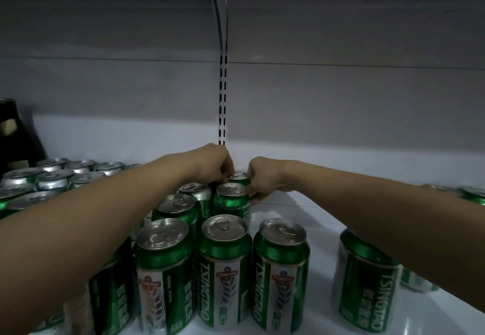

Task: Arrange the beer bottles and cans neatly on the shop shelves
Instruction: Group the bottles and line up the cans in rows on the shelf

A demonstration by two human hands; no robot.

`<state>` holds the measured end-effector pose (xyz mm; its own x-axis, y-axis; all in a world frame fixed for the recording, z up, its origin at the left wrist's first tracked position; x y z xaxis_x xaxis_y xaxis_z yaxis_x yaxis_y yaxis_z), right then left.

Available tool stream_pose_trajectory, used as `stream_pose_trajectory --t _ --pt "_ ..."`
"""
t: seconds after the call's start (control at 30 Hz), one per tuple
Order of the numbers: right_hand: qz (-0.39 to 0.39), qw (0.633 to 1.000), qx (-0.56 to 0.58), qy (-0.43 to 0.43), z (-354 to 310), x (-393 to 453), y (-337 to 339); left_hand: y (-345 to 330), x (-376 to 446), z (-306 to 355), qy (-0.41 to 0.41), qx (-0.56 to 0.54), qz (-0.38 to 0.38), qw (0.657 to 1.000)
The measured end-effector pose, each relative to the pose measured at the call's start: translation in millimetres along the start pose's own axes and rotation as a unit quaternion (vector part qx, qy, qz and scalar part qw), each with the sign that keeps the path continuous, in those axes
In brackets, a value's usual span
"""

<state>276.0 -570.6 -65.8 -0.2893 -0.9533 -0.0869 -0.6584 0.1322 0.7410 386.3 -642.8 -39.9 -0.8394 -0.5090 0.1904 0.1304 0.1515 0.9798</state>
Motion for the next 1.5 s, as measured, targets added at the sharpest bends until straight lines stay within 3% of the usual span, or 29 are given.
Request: stream_pose_trajectory --t 0.17,0.3,0.43,0.5,0.6,0.83,0.97,1.03,1.13,1.3,1.5 --pt "-0.023 1.0 0.015 0.0 -5.0 -1.6 -4.6 7.9 -9.1 -9.2 0.003 0.005 -0.032 0.999" --pt "-0.036 0.999 0.031 -0.003 -10.2 -20.1 19.5 30.0 -32.5 -4.9 -0.029 -0.093 0.009 0.995" --pt "-0.149 0.987 0.054 -0.026 -16.9 -39.7 19.1 28.5 -51.9 6.2 -0.043 -0.115 -0.052 0.991" --pt "-0.168 0.984 0.052 -0.02 -19.0 -42.7 7.4 18.0 -53.5 8.4 -0.036 -0.111 -0.066 0.991" --pt "-0.125 0.99 0.069 0.001 -19.2 -42.0 1.1 11.6 -55.2 8.6 -0.017 -0.131 -0.062 0.989" --pt "-0.086 0.992 0.097 0.004 -6.6 -63.2 6.9 19.7 -63.1 18.9 -0.023 -0.021 -0.086 0.996" --pt "-0.059 0.994 0.084 0.041 -11.5 -88.8 30.9 48.3 -78.9 25.2 -0.047 -0.078 0.024 0.996" --pt "-0.05 0.993 0.08 0.068 -14.2 -106.5 41.3 59.3 -87.4 37.2 -0.07 -0.128 0.04 0.989" --pt "-0.059 0.99 0.089 0.093 -16.7 -132.6 48.2 61.2 -99.9 61.1 -0.102 -0.159 -0.024 0.982" --pt "-0.148 0.985 0.023 0.08 -16.2 -165.3 38.6 48.6 -117.4 97.7 -0.12 -0.114 -0.137 0.977" --pt "-0.111 0.989 -0.039 0.085 -17.5 -178.5 32.4 41.9 -122.6 107.3 -0.081 -0.094 -0.125 0.984"
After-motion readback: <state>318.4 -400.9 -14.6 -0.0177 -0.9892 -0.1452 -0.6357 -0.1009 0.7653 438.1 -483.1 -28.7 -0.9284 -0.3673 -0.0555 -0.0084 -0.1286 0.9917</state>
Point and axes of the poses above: each hand's wrist, its own x-axis towards the middle knuckle, its own y-axis out of the back of the hand, z = x × y, the point moved 4 cm from there along x, towards the middle knuckle, and after that the axes turned 6 degrees about x, right-handed, at the moved point
